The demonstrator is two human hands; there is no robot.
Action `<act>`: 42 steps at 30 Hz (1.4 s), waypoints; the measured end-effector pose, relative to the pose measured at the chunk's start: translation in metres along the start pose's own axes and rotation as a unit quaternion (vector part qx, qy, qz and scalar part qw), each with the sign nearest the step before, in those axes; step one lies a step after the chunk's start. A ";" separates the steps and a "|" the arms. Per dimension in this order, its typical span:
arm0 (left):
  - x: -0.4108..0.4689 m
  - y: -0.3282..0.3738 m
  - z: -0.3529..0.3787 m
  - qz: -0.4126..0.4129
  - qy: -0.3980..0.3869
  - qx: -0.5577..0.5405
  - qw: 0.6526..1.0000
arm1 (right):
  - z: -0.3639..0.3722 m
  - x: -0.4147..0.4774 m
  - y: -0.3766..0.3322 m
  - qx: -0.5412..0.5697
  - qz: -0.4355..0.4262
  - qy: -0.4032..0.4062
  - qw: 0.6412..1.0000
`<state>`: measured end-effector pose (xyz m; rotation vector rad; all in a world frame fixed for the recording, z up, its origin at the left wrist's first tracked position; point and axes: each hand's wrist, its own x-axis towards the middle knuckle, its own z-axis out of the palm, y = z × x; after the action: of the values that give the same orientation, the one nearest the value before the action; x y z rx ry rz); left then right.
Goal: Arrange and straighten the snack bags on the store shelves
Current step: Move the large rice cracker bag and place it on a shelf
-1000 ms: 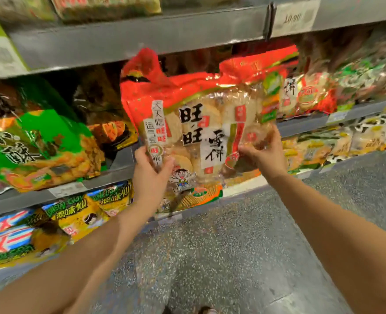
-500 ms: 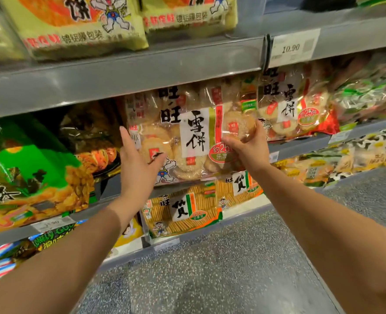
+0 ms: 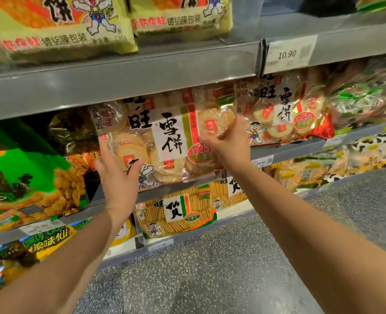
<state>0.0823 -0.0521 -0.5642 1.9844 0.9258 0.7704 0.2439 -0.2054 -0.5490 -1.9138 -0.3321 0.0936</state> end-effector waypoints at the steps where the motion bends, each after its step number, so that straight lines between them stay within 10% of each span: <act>1: 0.000 0.000 0.000 0.001 0.001 0.003 1.000 | 0.003 0.004 0.000 0.000 0.003 -0.010 1.000; 17: 0.027 -0.006 0.039 0.023 -0.085 0.268 0.959 | 0.026 0.029 0.036 -0.052 0.059 -0.003 0.997; 31: 0.008 0.060 -0.028 0.075 -0.089 0.212 0.970 | 0.022 -0.025 -0.057 -0.189 -0.007 -0.030 0.982; 42: -0.022 0.071 -0.168 0.028 -0.022 0.177 0.984 | 0.067 -0.120 -0.174 -0.115 -0.072 -0.289 0.948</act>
<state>-0.0350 -0.0317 -0.4249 2.3335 1.0410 0.6215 0.0816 -0.1208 -0.4232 -2.0552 -0.9094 0.5463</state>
